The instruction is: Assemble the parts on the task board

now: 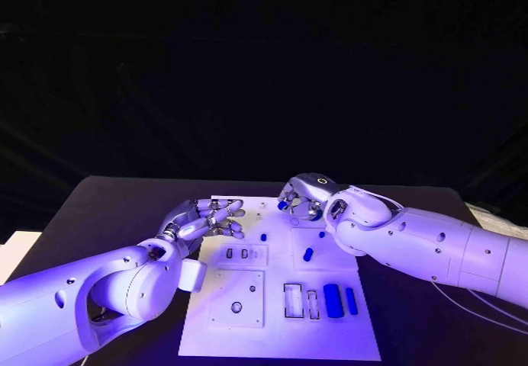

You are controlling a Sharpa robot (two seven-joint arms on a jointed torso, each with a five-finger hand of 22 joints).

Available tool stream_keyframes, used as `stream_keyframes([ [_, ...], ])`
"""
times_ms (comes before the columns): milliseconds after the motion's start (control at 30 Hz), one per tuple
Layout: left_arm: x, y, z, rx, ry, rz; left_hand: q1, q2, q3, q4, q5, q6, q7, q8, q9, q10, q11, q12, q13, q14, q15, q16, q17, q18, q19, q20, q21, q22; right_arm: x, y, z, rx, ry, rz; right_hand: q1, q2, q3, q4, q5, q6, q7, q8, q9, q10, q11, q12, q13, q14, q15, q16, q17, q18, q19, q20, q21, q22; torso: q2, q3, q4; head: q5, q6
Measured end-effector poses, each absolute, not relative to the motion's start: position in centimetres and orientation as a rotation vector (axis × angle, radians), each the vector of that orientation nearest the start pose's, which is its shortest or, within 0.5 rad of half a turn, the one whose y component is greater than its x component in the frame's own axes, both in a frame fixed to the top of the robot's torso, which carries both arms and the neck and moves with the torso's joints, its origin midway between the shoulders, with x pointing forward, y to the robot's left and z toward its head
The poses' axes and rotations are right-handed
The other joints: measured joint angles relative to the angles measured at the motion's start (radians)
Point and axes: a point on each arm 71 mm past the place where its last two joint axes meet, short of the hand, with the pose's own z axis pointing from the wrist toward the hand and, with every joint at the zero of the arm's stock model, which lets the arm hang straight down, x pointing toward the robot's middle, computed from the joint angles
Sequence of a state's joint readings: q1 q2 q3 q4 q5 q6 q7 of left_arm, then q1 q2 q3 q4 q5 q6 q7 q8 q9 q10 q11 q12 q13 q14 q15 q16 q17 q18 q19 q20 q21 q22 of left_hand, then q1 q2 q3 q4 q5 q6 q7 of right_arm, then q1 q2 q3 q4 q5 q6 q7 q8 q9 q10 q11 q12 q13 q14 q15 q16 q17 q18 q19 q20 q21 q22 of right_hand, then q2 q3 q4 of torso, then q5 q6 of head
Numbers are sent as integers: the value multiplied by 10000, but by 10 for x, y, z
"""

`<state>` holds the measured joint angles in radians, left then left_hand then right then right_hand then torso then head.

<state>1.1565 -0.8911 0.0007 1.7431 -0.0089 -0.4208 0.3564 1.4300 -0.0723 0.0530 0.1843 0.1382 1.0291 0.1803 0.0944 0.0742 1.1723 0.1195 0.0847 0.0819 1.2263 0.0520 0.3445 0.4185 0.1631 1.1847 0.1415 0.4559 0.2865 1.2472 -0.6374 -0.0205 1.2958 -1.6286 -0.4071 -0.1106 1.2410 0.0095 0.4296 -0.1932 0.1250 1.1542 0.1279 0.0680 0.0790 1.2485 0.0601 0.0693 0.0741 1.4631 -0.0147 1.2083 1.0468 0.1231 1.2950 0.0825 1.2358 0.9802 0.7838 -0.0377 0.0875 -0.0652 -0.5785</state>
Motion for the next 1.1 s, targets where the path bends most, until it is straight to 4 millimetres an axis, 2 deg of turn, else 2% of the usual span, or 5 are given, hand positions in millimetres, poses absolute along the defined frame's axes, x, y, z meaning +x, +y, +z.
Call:
stream_keyframes([
  [300,445,174,-167,-11448,14688,-16090,0,0,-29,-84,0,0,0,-57,1,-1,0,-71,16,-257,65,-118,88,-3,-159,94,0,13,539,-142,-156,-2404,14271,5614,-2,-1,42,43,-18,-4,3,-26,0,-1,1,-38,-14,0,0,48,44,1,0,0,40,42,54,1,35,60,33],
  [667,445,173,-164,-11384,14700,-16187,-39,39,-57,-112,1,0,0,-57,1,0,0,-71,25,-304,87,-160,114,-3,-242,108,0,13,548,-130,-159,-2303,14362,5504,-1,-3,71,72,-38,-46,13,-7,0,-38,38,-38,-23,0,1,87,75,1,-1,0,40,67,119,-51,147,-6,31],
  [767,445,173,-163,-11372,14693,-16194,-39,39,-57,-111,1,0,0,-98,1,-37,37,-71,38,-396,108,-226,140,-3,-311,162,-67,12,550,-128,-160,-2272,14433,5451,0,-4,71,72,-38,-52,18,-7,0,-38,38,-38,-24,0,1,87,92,2,-1,0,79,81,128,-58,154,-12,12],
  [1100,446,171,-162,-11357,14697,-16215,-39,39,-57,-166,3,0,0,-98,1,-37,37,-71,37,-466,108,-264,152,-2,-361,142,-67,11,554,-125,-160,-2062,14527,5221,0,-5,100,102,-57,-80,41,-8,0,-59,59,-38,-25,0,1,126,91,2,-1,0,79,80,149,-74,186,-17,-25],
])
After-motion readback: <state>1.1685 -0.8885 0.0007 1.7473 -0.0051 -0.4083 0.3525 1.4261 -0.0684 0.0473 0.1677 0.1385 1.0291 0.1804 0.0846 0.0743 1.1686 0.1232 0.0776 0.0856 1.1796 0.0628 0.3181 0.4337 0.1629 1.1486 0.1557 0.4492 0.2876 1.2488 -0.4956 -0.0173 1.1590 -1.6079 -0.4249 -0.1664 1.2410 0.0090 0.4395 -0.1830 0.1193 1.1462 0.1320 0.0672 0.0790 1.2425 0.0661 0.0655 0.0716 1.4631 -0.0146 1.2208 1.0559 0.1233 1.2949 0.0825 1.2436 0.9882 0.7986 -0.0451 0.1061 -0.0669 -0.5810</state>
